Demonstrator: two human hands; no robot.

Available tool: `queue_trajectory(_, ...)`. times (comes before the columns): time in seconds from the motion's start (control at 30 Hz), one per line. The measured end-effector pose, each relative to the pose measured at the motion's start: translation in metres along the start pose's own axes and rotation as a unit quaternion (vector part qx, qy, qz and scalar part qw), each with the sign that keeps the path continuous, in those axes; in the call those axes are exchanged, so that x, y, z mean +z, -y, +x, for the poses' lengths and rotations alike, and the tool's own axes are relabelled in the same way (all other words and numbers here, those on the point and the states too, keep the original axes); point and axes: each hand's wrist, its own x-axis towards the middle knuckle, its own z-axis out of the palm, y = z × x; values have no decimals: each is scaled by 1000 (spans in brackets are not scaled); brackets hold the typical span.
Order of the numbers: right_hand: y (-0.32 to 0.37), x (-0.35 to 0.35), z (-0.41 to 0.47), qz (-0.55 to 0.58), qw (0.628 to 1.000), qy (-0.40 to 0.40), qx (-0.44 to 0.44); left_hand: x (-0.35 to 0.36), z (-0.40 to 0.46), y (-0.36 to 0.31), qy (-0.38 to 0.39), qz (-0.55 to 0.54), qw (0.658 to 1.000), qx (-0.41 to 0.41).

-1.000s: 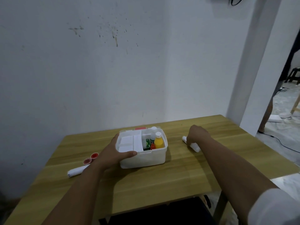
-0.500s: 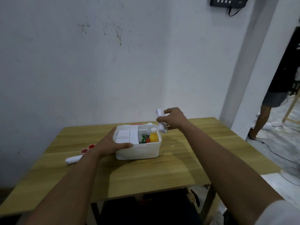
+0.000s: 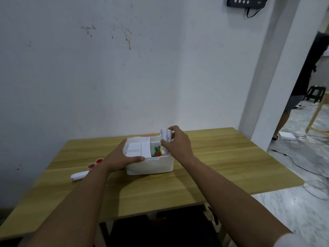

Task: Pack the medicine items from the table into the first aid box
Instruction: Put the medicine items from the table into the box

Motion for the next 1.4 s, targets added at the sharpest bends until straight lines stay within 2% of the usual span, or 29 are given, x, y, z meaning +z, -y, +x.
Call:
queue_trajectory(0.17, -14, 4, -15, -77, 995, 4, -59, 0, -1, -1, -1, 2, 1000, -2)
queue_trajectory(0.47, -32, -3, -12, -97, 984, 24, -146, -1, 1, -1, 3, 14, 1000, -11)
queue_trajectory(0.77, -48, -7, -27, -183, 953, 30, -241, -1, -1, -2, 7, 0, 1000, -23)
queue_trajectory(0.9, -45, -12, -13, -108, 977, 25, -183, -7, -5, -2, -5, 4, 1000, -23)
queue_trajectory(1.0, -43, -16, 2, -47, 992, 58, -103, -26, -9, 10, -110, -33, 991, -67)
queue_trajectory(1.03, -42, -17, 6, -42, 992, 86, -79, -37, -11, 17, -149, -11, 986, -68)
queue_trajectory(1.1, -42, -20, 12, -13, 988, 148, -31, -59, -19, 32, -188, 111, 973, -80)
queue_trajectory(1.2, -43, -20, 21, 36, 973, 226, 35, -85, -30, 52, -163, 262, 942, -136)
queue_trajectory(1.3, -48, -15, 25, 21, 961, 269, 55, -97, -28, 61, -125, 304, 930, -167)
queue_trajectory(1.4, -50, -13, 23, 38, 960, 273, 44, -98, -17, 61, -106, 313, 929, -164)
